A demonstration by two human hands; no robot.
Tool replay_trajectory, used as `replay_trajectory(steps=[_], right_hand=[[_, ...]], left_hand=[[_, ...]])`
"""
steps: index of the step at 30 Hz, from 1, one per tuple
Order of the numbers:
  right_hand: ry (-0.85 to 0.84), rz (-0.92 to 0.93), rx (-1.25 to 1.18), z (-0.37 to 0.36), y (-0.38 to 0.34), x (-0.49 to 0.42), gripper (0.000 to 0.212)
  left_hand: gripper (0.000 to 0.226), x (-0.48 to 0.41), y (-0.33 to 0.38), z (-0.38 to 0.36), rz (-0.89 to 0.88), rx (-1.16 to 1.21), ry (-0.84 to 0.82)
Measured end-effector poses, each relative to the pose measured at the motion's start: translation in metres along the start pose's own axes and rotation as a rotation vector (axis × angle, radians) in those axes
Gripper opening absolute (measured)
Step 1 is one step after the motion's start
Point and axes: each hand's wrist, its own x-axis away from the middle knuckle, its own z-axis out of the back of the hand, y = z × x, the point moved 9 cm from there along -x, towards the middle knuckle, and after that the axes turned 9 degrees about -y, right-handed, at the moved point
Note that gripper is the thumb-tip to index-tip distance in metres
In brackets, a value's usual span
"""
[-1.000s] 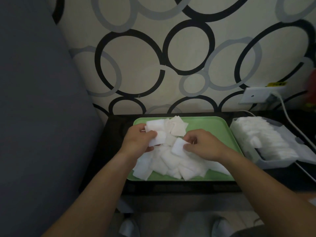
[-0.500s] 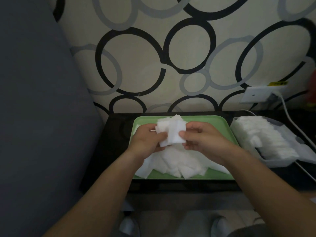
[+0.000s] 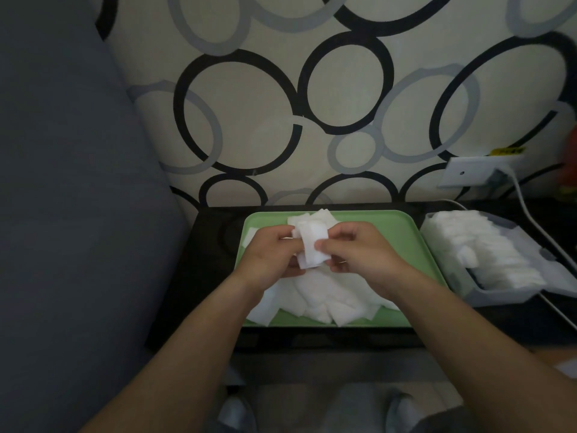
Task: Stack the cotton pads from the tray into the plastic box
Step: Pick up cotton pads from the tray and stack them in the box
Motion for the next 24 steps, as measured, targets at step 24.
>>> replay_trajectory(steps=[24], right_hand=[[-0.027, -0.008, 0.858, 0.004, 0.024, 0.005, 0.032]], left_hand=[[0.010, -0.007, 0.003, 0.018, -0.022, -0.001, 0.216]])
